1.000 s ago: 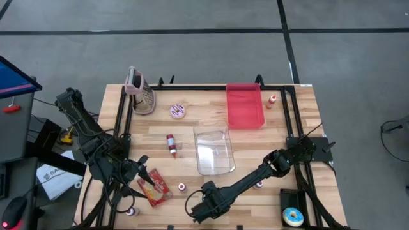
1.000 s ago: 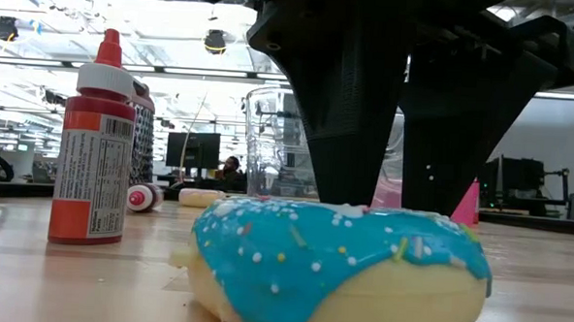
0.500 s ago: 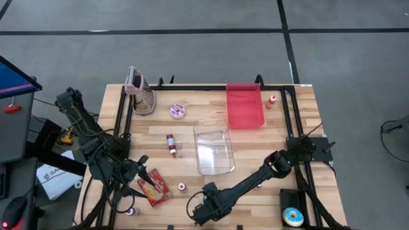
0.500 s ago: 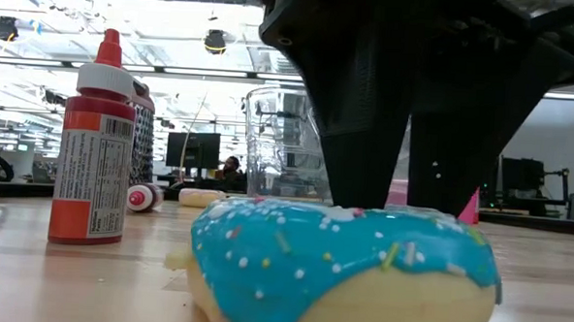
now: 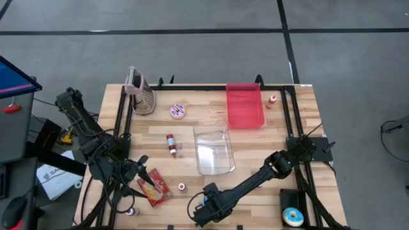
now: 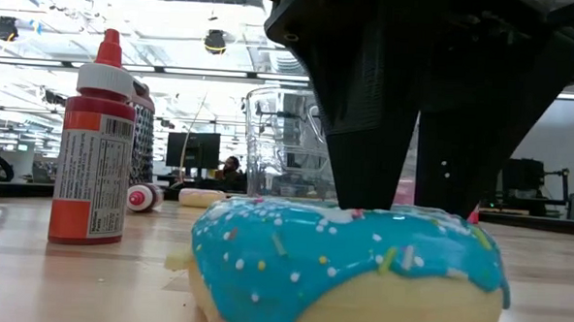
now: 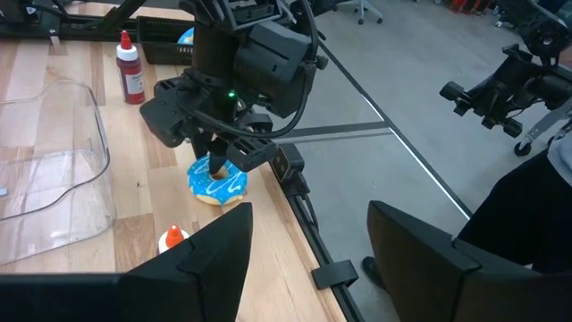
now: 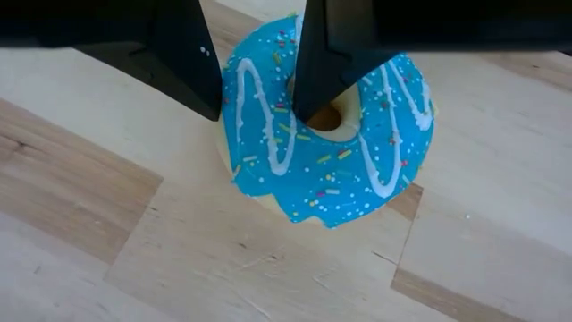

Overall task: Pick & Place Food Item
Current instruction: Put the blue donut into the black bin

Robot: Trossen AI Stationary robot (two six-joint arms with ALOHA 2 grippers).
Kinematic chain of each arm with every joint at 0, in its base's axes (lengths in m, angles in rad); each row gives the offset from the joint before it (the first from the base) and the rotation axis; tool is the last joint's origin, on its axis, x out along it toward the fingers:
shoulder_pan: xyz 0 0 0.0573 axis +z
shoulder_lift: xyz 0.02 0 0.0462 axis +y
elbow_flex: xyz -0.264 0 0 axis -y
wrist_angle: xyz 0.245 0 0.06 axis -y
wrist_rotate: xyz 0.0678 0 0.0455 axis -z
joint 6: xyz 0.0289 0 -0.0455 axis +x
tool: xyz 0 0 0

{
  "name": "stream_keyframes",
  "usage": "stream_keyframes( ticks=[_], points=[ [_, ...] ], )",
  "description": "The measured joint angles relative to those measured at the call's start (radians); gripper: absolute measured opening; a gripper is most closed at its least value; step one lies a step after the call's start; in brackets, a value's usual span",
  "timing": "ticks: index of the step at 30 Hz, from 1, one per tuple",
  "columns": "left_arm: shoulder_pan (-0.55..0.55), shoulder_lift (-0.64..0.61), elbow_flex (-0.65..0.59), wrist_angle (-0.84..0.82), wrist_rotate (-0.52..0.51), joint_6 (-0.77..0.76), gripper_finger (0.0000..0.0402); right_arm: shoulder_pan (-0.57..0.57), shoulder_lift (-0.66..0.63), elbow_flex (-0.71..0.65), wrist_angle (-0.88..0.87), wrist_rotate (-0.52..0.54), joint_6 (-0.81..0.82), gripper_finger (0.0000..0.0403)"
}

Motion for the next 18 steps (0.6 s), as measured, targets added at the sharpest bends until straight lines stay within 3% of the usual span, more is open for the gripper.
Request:
stream_keyframes(
  ticks=[18],
  points=[
    [0.0,0.0,0.0,0.0,0.0,0.0,0.022,0.0,0.0,0.0,0.001,0.0,0.0,0.0109]
  ],
)
